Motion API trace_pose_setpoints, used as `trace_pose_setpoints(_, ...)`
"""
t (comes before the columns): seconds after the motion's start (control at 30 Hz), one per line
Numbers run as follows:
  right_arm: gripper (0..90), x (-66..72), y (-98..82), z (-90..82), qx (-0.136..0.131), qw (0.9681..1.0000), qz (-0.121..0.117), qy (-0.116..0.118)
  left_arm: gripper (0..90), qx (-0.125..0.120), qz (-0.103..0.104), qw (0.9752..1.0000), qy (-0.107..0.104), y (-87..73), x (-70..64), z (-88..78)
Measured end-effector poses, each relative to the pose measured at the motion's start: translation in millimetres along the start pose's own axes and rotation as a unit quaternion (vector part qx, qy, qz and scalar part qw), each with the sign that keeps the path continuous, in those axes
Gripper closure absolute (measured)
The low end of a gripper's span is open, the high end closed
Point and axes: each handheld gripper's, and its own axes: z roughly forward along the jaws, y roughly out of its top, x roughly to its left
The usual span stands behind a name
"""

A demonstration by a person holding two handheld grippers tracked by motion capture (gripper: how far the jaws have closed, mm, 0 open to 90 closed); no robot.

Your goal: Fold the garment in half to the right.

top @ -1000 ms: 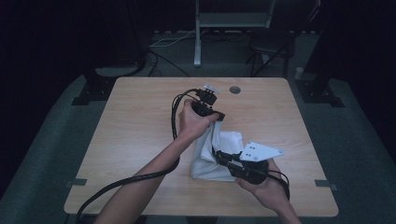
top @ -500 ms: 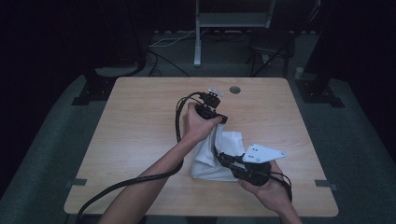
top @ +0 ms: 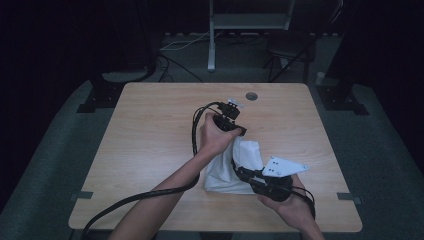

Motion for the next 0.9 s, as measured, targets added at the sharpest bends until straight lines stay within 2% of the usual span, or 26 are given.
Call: trace_pose_setpoints(0.9, 80.4, -4.7, -19.5, -2.0, 0.019, 0.9997, 0.017, -0.003, 85.1, 0.005, -0.001, 1.0, -0.003, -4.6, -5.0, 23.2)
